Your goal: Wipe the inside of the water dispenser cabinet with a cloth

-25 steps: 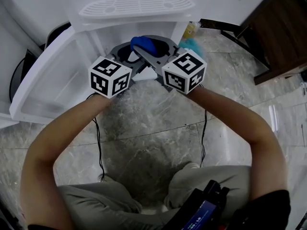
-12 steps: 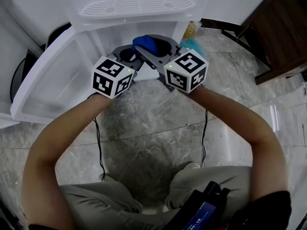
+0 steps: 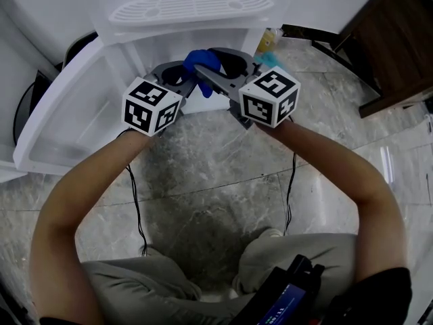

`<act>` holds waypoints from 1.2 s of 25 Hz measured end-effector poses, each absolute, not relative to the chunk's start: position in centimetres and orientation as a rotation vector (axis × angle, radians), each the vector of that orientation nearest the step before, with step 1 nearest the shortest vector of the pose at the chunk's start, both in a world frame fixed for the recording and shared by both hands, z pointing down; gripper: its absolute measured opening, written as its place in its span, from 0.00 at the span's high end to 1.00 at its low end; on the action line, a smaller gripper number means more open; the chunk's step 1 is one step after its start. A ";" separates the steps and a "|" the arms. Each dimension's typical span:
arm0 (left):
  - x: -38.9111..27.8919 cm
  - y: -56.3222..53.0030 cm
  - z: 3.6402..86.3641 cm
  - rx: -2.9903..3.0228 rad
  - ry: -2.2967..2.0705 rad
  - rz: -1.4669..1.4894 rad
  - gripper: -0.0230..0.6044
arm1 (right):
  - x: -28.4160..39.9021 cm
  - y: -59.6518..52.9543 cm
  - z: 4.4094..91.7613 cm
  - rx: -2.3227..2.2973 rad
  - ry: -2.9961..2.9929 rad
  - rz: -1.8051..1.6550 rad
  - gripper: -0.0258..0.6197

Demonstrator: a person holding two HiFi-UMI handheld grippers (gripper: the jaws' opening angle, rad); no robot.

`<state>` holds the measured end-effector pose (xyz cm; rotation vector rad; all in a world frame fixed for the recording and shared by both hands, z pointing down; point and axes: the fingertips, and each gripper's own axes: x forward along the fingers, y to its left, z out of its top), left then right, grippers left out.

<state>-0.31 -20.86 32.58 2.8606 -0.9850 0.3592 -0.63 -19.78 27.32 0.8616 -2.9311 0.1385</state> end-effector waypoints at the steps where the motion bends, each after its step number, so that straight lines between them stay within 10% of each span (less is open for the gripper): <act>1: -0.5 -21.0 32.7 2.843 -0.987 0.346 0.84 | -0.5 -19.7 27.3 0.858 -2.933 0.144 0.71; 16: -2.7 -21.5 33.3 2.800 -1.045 0.332 0.84 | 4.0 -21.0 28.5 0.984 -2.848 0.060 0.71; 18: -2.7 -21.5 33.4 2.801 -1.042 0.339 0.84 | 4.8 -21.0 29.0 1.014 -2.794 -0.009 0.96; 30: -0.9 -22.6 38.0 2.765 -0.961 0.543 0.83 | 5.7 -20.3 31.8 0.987 -2.715 -0.039 0.96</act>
